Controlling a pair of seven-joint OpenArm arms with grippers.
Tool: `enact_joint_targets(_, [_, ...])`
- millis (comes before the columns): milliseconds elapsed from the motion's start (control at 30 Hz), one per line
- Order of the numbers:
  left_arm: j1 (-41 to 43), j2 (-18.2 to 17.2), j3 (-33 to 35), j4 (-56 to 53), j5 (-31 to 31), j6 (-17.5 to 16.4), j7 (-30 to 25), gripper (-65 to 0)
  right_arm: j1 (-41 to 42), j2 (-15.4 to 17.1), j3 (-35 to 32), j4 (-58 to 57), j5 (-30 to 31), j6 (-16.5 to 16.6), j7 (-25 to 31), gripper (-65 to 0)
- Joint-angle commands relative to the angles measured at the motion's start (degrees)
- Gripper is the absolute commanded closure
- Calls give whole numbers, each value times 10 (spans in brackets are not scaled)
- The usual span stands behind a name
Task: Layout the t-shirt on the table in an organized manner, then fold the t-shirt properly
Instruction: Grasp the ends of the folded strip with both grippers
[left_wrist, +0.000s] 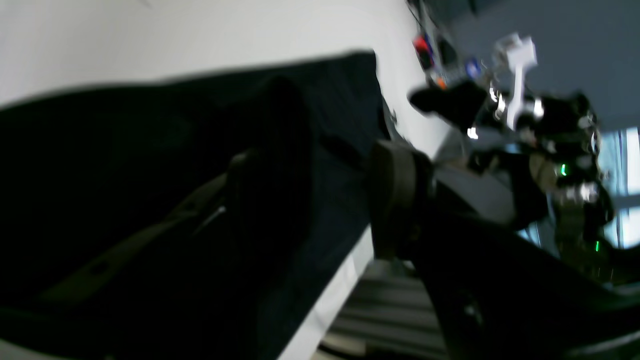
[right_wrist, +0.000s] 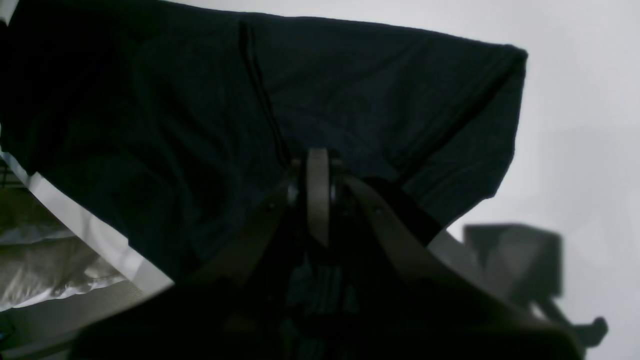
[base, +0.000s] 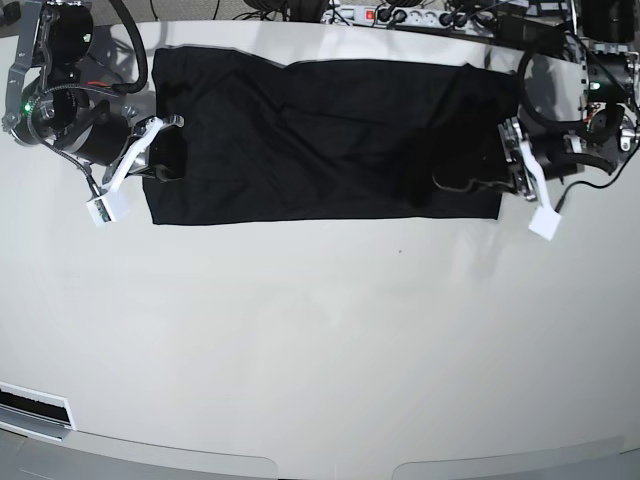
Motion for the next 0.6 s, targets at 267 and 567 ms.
enact_joint_targets(267, [-7,-14,-58,10,-16,-4,-34,0,6,5,3,11,12,5,9,0])
enact_joint_targets(567, [1,-48,-199,10,56,-4,-63,0,6,5,3,11,12,5,9,0])
